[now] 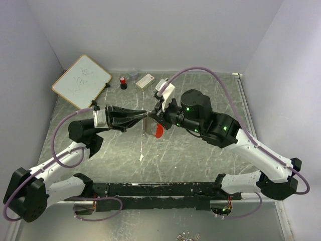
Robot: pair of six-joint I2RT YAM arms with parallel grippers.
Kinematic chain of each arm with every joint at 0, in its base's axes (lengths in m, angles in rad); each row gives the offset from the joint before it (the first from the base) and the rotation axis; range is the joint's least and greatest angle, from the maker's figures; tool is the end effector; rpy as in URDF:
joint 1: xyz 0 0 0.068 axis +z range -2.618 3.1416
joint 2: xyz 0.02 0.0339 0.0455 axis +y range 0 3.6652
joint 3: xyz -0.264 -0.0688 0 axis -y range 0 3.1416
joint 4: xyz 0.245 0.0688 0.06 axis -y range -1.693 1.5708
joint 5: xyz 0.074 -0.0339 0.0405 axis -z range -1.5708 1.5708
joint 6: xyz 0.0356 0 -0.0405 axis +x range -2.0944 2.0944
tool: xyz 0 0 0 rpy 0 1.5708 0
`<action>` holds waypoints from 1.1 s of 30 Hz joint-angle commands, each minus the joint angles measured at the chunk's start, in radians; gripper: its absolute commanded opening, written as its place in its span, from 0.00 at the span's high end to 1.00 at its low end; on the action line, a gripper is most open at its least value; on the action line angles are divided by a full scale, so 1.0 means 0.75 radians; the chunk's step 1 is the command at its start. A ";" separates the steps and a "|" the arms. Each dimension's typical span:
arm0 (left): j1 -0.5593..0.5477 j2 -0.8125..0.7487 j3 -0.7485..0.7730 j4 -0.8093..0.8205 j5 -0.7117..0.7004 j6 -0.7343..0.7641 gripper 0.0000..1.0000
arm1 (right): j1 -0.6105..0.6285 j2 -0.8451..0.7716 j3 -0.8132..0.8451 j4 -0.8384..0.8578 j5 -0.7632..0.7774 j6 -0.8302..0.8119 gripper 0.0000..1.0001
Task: Remove the keys from the keyring
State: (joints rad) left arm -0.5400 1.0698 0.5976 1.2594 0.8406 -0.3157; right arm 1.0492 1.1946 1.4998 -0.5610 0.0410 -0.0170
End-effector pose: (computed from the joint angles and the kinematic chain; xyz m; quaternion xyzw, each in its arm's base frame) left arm 0.1645 -0.1295 0.3563 0.4138 0.3042 -0.4919 0.7031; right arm 0.1232 0.2114 0.4622 -0.3914 0.6879 0.2874 0.5394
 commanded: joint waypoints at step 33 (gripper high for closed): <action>-0.001 -0.055 -0.096 -0.203 -0.099 0.179 0.66 | 0.000 0.024 0.026 -0.061 -0.019 0.029 1.00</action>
State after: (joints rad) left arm -0.5404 1.0134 0.5236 1.0492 0.7761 -0.1722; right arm 1.0492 1.2404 1.5063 -0.6308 0.0410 -0.0044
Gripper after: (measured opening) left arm 0.352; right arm 0.024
